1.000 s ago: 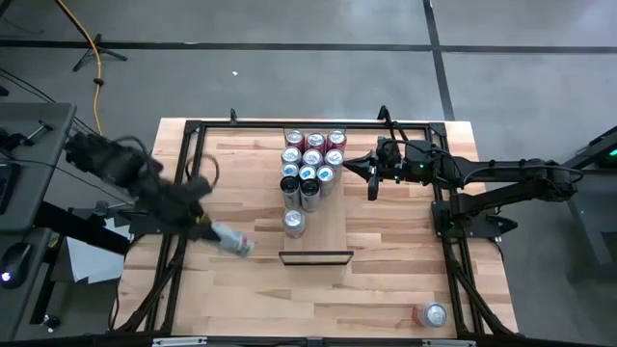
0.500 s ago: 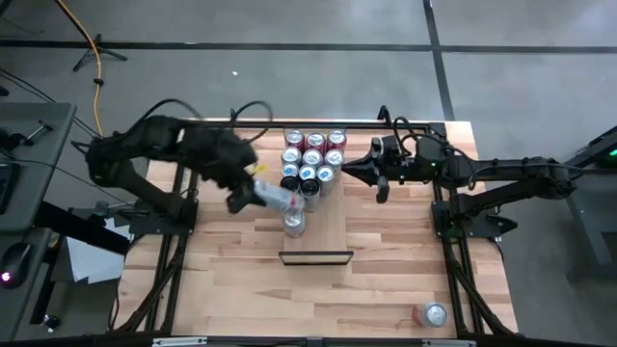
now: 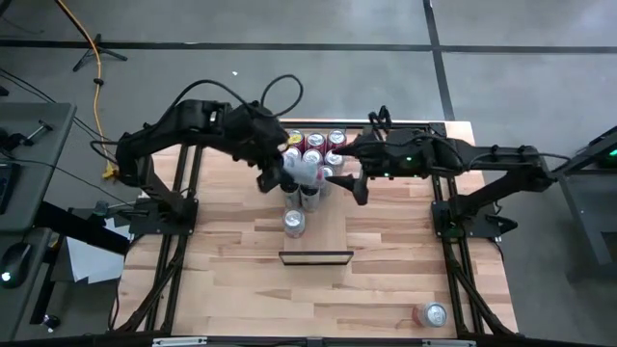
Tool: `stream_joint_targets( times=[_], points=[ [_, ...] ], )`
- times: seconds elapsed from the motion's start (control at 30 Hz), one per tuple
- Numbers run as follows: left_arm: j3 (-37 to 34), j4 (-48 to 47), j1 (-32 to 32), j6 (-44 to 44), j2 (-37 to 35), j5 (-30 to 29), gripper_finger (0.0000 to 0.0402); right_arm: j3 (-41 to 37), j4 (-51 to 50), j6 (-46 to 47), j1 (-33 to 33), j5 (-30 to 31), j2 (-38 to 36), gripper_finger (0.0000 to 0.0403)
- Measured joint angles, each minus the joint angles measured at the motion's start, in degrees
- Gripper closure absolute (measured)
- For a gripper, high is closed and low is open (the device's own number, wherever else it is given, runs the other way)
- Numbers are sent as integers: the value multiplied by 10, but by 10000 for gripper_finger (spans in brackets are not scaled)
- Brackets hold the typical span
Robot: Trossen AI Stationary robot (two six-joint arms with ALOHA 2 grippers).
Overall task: Place canned beverage on shelf
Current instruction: Put the white pink soda can on the shelf aligned with the other white pink soda cans
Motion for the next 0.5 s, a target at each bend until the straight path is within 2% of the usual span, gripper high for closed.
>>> stream_joint_targets(
  times=[0.1, 0.23, 0.37, 0.5],
  points=[
    [0, 18, 16, -34, 6, -29, 219, 42, -39, -39, 0, 18, 32, 47],
    [0, 42, 44, -93, 7, -31, 219, 85, -75, -68, 0, 64, 69, 41],
    [0, 67, 96, -146, 9, 4, 219, 116, -113, -127, 0, 141, 96, 41],
    [0, 118, 149, -203, 9, 63, 214, 126, -110, -178, 0, 222, 109, 41]
  ],
)
